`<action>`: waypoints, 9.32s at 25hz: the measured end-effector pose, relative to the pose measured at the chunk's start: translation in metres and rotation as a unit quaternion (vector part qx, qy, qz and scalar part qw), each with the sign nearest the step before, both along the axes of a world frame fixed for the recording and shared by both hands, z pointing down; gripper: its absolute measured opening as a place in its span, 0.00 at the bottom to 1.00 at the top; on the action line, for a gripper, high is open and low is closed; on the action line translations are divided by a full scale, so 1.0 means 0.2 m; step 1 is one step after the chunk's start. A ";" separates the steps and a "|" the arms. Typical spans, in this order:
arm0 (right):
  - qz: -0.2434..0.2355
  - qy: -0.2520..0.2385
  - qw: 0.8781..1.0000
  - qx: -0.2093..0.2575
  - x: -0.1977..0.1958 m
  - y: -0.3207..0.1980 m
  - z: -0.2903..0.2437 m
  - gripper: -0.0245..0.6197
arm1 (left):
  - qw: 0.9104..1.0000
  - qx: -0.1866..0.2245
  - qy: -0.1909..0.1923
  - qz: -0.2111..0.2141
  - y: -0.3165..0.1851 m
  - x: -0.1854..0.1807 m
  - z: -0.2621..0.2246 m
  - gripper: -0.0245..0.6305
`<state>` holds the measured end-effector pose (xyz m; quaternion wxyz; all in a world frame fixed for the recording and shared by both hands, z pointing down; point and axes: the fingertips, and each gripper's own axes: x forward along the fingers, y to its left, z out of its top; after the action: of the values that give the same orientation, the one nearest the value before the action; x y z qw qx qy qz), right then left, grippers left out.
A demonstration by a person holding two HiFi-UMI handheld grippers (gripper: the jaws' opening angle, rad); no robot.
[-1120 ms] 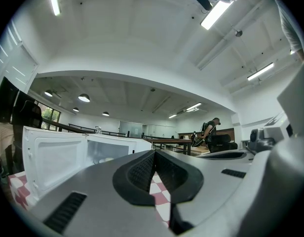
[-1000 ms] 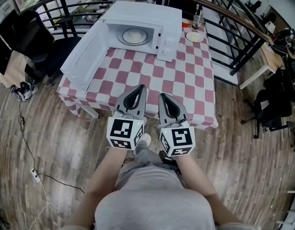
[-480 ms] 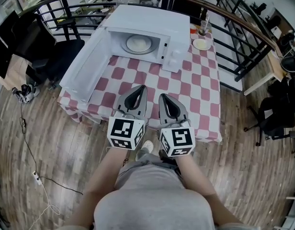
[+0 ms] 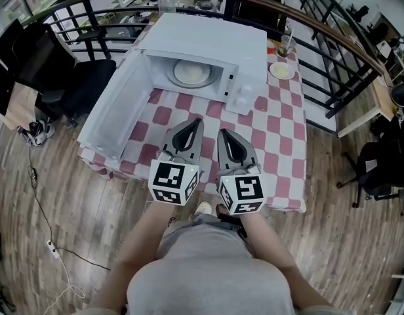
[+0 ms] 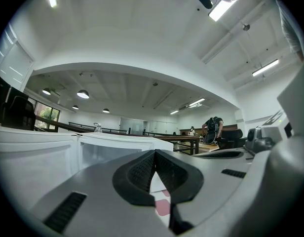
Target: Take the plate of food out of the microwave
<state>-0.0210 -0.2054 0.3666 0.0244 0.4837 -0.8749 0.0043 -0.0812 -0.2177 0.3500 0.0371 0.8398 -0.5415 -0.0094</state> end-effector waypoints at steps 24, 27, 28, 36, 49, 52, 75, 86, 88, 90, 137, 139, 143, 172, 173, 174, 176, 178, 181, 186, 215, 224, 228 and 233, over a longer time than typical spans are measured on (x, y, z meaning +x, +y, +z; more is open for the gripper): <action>-0.001 0.014 1.000 -0.019 -0.03 -0.44 0.08 0.08 | 0.999 -0.035 0.001 -0.001 -0.47 -0.07 0.18 0.04; 0.003 0.021 1.000 -0.018 -0.04 -0.45 0.09 0.08 | 0.999 -0.042 0.008 -0.005 -0.50 -0.10 0.20 0.04; 0.006 0.022 1.000 -0.017 -0.03 -0.45 0.09 0.08 | 0.999 -0.045 0.012 -0.004 -0.51 -0.10 0.21 0.04; 0.013 0.028 0.999 -0.018 -0.04 -0.51 0.12 0.08 | 0.996 -0.079 0.042 0.002 -0.63 -0.12 0.32 0.04; -0.003 0.035 0.999 -0.032 -0.10 -0.63 0.19 0.08 | 0.965 -0.183 0.188 -0.012 -0.87 -0.23 0.51 0.35; -0.008 0.039 0.998 -0.041 -0.11 -0.66 0.22 0.08 | 0.957 -0.205 0.205 -0.015 -0.92 -0.25 0.58 0.36; -0.013 0.048 0.993 -0.106 -0.13 -0.77 0.44 0.08 | 0.847 -0.346 0.386 -0.119 -1.26 -0.45 1.02 0.52; -0.007 0.054 0.992 -0.118 -0.11 -0.80 0.50 0.08 | 0.790 -0.402 0.413 -0.208 -1.36 -0.49 1.18 0.52; -0.006 0.055 0.991 -0.119 -0.11 -0.80 0.51 0.08 | 0.781 -0.408 0.418 -0.222 -1.37 -0.50 1.20 0.52; -0.006 0.056 0.991 -0.120 -0.11 -0.80 0.52 0.08 | 0.770 -0.415 0.424 -0.233 -1.38 -0.50 1.22 0.52; 0.020 0.061 0.993 -0.101 -0.06 -0.75 0.44 0.08 | 0.696 -0.426 0.531 -0.228 -1.26 -0.51 1.19 0.20; 0.020 0.062 0.993 -0.101 -0.06 -0.75 0.44 0.08 | 0.694 -0.430 0.531 -0.228 -1.26 -0.50 1.18 0.19; 0.020 0.063 0.993 -0.102 -0.06 -0.75 0.45 0.08 | 0.691 -0.437 0.527 -0.230 -1.26 -0.51 1.18 0.17; 0.027 0.057 0.993 -0.096 -0.04 -0.75 0.43 0.08 | 0.712 -0.365 0.576 -0.166 -1.28 -0.48 1.04 0.06; 0.027 0.057 0.993 -0.095 -0.04 -0.75 0.43 0.08 | 0.712 -0.361 0.579 -0.164 -1.27 -0.48 1.04 0.06; 0.028 0.057 0.993 -0.095 -0.04 -0.74 0.42 0.08 | 0.713 -0.358 0.581 -0.162 -1.26 -0.48 1.04 0.06; 0.029 0.057 0.994 -0.092 -0.04 -0.74 0.41 0.08 | 0.717 -0.354 0.580 -0.157 -1.26 -0.48 1.02 0.06; 0.031 0.056 0.994 -0.090 -0.03 -0.74 0.40 0.08 | 0.722 -0.352 0.576 -0.152 -1.26 -0.47 1.01 0.06; 0.032 0.055 0.994 -0.086 -0.03 -0.73 0.39 0.08 | 0.726 -0.350 0.574 -0.148 -1.23 -0.48 0.99 0.06; 0.034 0.052 0.995 -0.074 -0.03 -0.71 0.35 0.08 | 0.732 -0.341 0.574 -0.137 -1.20 -0.48 0.95 0.06; 0.051 0.017 0.998 -0.046 -0.03 -0.43 0.18 0.08 | 0.746 -0.321 0.577 -0.085 -0.82 -0.38 0.75 0.06; 0.045 0.022 0.998 -0.043 -0.03 -0.34 0.17 0.08 | 0.750 -0.310 0.580 -0.066 -0.69 -0.34 0.67 0.06; 0.045 0.022 0.998 -0.041 -0.02 -0.31 0.16 0.08 | 0.751 -0.308 0.582 -0.057 -0.61 -0.32 0.63 0.06; 0.038 0.024 0.998 -0.039 -0.02 -0.29 0.16 0.08 | 0.753 -0.307 0.580 -0.043 -0.52 -0.27 0.62 0.06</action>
<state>-0.0241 -0.2632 0.3985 0.0637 0.5151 -0.8543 0.0276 -0.1361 -0.3212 0.4733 0.5993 0.5928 -0.4254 -0.3294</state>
